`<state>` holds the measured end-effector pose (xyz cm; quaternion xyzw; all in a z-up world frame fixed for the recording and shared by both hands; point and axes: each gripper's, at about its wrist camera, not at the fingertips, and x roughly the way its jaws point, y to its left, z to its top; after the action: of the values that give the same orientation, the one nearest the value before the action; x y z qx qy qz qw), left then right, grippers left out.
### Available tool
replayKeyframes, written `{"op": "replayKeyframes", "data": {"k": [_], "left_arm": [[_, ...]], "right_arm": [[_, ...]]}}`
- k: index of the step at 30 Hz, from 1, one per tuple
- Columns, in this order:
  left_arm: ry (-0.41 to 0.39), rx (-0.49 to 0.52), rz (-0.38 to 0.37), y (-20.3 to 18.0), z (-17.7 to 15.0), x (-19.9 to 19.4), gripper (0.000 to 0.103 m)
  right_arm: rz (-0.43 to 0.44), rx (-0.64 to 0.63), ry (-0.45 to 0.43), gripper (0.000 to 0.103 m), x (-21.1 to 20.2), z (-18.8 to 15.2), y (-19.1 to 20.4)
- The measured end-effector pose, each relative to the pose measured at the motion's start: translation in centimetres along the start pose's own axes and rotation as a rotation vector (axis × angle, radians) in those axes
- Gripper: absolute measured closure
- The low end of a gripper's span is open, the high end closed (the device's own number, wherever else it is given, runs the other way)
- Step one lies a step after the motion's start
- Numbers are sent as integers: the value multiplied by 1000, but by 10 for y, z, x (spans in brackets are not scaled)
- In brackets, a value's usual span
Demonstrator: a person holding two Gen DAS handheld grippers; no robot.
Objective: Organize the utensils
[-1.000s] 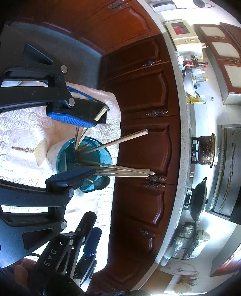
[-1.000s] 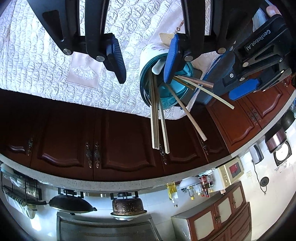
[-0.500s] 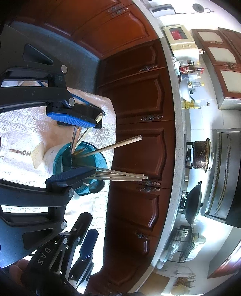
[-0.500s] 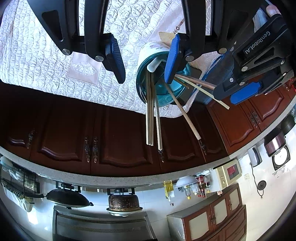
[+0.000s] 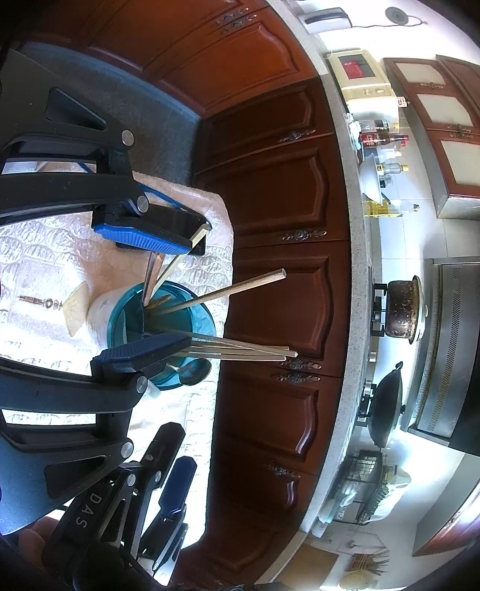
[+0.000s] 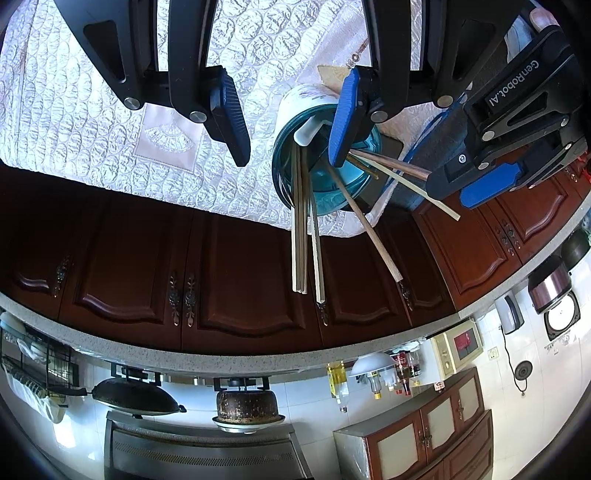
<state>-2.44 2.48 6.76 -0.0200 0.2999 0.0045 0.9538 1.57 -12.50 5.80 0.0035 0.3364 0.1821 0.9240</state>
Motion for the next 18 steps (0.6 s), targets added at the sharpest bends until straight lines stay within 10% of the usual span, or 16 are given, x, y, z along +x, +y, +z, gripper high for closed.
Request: {"op": "replayKeyframes", "data": {"k": [18], "left_arm": [[0,-4,-5,-1,-1,1,59]], "right_arm": [[1,1,4,61,1,-1,0]]}}
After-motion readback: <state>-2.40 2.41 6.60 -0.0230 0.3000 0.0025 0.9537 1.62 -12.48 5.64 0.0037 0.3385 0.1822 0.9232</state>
